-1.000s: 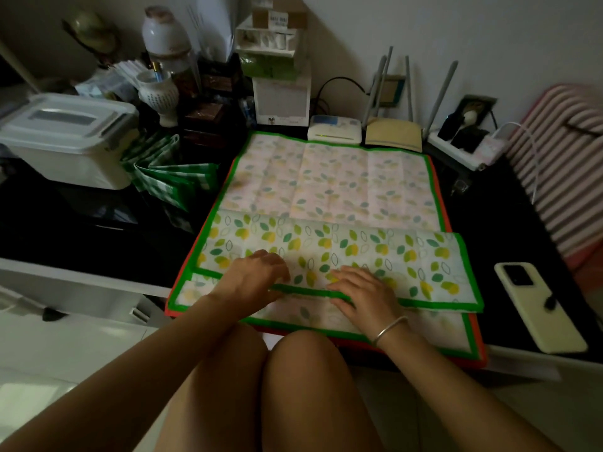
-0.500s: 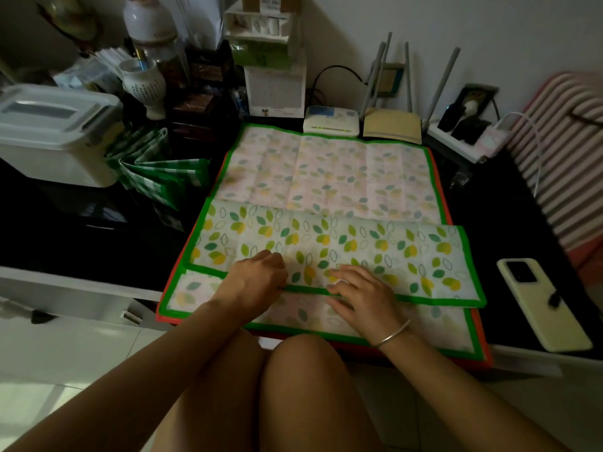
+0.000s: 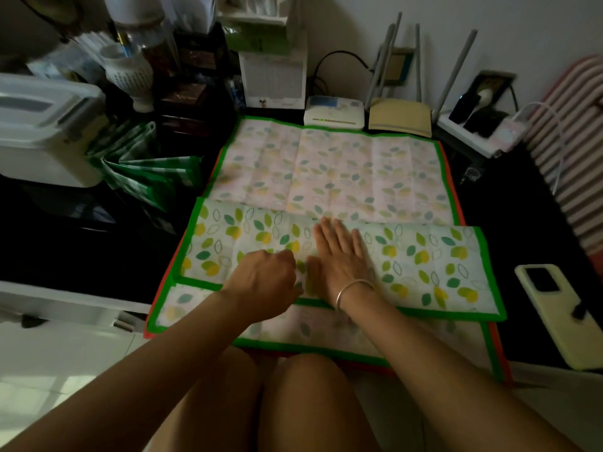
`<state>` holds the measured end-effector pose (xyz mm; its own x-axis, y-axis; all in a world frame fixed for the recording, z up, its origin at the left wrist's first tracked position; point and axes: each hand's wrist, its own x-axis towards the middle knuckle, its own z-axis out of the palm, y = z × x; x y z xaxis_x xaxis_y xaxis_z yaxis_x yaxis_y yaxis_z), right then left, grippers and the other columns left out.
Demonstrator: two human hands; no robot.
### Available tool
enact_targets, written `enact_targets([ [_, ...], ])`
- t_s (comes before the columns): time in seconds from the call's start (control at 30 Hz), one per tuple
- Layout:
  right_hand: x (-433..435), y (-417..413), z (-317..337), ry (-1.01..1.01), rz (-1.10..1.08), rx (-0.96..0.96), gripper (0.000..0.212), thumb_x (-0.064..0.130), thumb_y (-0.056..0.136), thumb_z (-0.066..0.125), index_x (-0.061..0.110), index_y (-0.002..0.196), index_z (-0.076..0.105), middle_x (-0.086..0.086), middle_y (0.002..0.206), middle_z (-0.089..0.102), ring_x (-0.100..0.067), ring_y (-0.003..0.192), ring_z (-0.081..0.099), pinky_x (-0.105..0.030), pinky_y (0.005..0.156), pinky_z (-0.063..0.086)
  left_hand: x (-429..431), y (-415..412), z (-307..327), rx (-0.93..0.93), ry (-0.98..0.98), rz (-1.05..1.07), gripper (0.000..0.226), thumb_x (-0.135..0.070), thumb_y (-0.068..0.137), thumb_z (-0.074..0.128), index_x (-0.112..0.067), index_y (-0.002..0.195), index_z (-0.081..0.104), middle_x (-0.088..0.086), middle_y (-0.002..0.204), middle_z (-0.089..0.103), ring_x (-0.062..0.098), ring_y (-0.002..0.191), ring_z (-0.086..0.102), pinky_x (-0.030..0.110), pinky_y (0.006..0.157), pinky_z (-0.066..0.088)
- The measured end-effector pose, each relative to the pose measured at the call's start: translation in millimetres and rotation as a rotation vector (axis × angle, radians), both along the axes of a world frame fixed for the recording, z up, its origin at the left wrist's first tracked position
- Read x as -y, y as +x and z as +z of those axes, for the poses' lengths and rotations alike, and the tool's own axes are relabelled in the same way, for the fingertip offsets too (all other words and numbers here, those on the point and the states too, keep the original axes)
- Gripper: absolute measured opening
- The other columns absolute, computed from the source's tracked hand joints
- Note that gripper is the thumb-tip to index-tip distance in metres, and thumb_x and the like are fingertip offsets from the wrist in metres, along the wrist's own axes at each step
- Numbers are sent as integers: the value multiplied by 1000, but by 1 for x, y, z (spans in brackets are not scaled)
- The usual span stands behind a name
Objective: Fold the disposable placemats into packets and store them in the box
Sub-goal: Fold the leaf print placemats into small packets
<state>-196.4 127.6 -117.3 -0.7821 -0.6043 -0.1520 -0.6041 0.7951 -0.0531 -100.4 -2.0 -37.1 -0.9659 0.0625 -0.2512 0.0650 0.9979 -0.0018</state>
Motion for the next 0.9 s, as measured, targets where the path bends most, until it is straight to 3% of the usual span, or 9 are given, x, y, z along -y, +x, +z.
enact_targets([
  [0.1, 0, 1, -5, -40, -8, -25, 72, 49, 87, -7, 18, 153, -7, 1, 160, -15, -19, 145, -20, -46, 117, -13, -7, -29, 1, 65, -53, 72, 56, -53, 89, 60, -16, 130, 47, 7, 135, 44, 26, 117, 52, 37, 91, 46],
  [0.17, -1, 2, -5, -63, 3, -31, 74, 47, 85, -5, 16, 153, -3, -2, 161, -9, -21, 146, -16, -47, 118, -11, -10, -47, -4, 155, -101, 137, 102, -60, 77, 70, -14, 150, 15, 15, 156, 12, 37, 142, 22, 51, 104, 41],
  [0.23, 0, 0, -3, -82, 7, -30, 77, 45, 83, -6, 15, 153, 2, -3, 161, -4, -21, 147, -12, -46, 118, -10, -1, -61, -19, 251, -64, 194, 134, -66, 67, 73, -22, 152, -20, 12, 158, -28, 46, 145, -15, 69, 107, 28],
  [0.27, 0, -2, -2, -84, 13, -20, 79, 45, 81, -10, 16, 153, 3, -2, 161, -4, -20, 147, -13, -45, 118, -11, 6, -66, -25, 285, -5, 209, 140, -68, 63, 75, -26, 149, -27, 9, 155, -35, 47, 142, -22, 72, 108, 24],
  [0.43, -49, -23, -1, -25, 18, -38, 71, 49, 85, -15, 23, 151, -9, 8, 158, -16, -9, 144, -19, -38, 118, -12, 22, -72, -39, 368, 147, 228, 145, -68, 56, 79, -33, 148, -27, 1, 156, -34, 43, 142, -27, 70, 110, 20],
  [0.57, -124, -45, 1, 38, -343, -43, 72, 53, 88, -6, 18, 150, -12, 1, 159, -17, -11, 145, -19, -39, 119, -7, 19, -70, -35, 371, 151, 237, 144, -66, 57, 80, -34, 148, -27, -1, 156, -35, 40, 142, -28, 70, 110, 21],
  [0.7, -115, -49, 6, 17, -584, -18, 81, 51, 84, -1, 8, 152, -4, -9, 160, -11, -19, 147, -14, -42, 119, -8, 15, -72, -31, 381, 98, 239, 144, -67, 57, 79, -34, 148, -27, -2, 156, -34, 40, 144, -25, 70, 108, 26],
  [0.8, -73, -33, 15, -34, -394, -100, 74, 48, 87, 1, 12, 150, -9, -7, 158, -15, -25, 145, -20, -46, 117, -15, 13, -74, -29, 380, 27, 224, 143, -72, 58, 76, -33, 149, -27, -2, 157, -33, 40, 145, -21, 72, 110, 19],
  [0.9, -39, -9, 9, -49, -81, -54, 73, 51, 84, -15, 21, 150, -13, 0, 158, -21, -21, 143, -26, -47, 115, -16, 16, -71, -32, 332, -41, 183, 140, -80, 58, 68, -34, 148, -28, 0, 157, -33, 40, 145, -22, 68, 113, -6],
])
